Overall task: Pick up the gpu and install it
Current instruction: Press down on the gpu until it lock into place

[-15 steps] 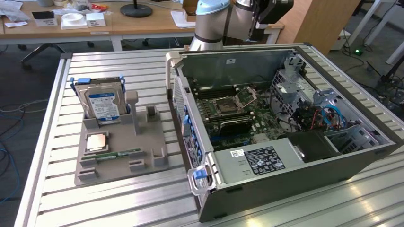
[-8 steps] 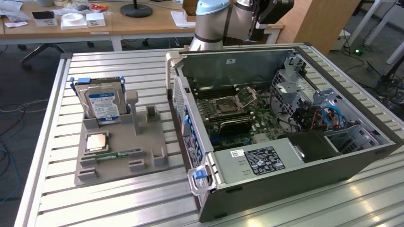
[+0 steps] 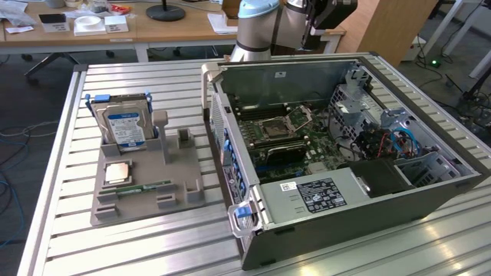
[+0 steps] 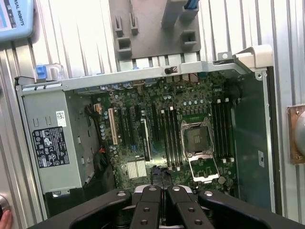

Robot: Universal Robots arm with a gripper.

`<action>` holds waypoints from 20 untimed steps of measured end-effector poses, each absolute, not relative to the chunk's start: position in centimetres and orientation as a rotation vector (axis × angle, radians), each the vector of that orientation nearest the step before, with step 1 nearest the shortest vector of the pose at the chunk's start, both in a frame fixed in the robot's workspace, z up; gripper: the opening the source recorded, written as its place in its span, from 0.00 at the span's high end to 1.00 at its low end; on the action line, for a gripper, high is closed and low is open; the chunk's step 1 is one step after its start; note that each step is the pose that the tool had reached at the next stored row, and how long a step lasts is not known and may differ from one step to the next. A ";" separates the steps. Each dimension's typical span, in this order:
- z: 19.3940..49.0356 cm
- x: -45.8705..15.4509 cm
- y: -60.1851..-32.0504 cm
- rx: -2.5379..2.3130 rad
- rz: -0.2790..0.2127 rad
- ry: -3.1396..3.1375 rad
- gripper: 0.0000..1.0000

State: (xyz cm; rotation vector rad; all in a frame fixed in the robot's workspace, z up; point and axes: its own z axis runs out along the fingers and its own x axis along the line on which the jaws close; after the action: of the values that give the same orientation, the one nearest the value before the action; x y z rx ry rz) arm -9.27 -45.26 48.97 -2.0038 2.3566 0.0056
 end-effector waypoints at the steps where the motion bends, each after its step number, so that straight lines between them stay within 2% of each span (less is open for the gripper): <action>1: 49.0 -9.3 -45.3 -2.009 0.006 2.352 0.89; 20: 48.5 -9.3 -45.2 -2.019 0.006 2.344 0.89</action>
State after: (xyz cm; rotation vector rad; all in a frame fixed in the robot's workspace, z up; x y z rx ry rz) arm -9.27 -45.24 48.50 -2.0188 2.3438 0.0060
